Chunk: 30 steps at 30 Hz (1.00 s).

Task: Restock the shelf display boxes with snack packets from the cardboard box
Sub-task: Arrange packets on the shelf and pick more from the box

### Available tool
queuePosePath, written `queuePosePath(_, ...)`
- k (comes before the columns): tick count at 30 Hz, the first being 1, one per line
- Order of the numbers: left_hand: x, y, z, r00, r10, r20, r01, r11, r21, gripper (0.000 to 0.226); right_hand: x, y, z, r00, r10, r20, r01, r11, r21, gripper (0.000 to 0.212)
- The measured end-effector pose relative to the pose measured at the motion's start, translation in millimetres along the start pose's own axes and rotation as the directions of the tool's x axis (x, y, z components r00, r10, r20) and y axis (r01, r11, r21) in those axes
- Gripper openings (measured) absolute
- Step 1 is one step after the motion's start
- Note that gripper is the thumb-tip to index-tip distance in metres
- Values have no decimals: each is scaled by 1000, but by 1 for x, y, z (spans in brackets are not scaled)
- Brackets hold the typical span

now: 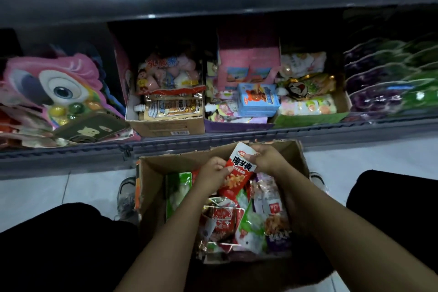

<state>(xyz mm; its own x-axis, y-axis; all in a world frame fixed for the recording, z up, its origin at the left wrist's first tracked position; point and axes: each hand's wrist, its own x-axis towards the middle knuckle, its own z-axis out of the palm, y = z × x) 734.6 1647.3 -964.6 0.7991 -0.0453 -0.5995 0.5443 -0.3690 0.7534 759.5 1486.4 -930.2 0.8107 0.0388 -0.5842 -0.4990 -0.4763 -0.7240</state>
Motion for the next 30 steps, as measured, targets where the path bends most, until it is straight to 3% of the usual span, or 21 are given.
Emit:
queuePosePath(4, -22, 45, -15, 992, 41, 118, -35, 998, -58, 11, -28, -33, -30, 995, -95, -3, 95, 995, 5, 6)
queuePosePath(11, -67, 125, -53, 968, 161, 192, -180, 980, 84, 10, -81, -97, -75, 976, -217, 2, 217, 976, -23, 4)
queuePosePath(24, -154, 242, -119, 935, 345, 79, -351, 933, 83, 12, -153, -227, -123, 885, -466, 14, 452, 852, -264, 17)
queuePosePath(30, -172, 269, -141, 905, 426, -3, -426, 904, -27, 14, -175, -281, -130, 841, -541, 10, 512, 789, -340, 26)
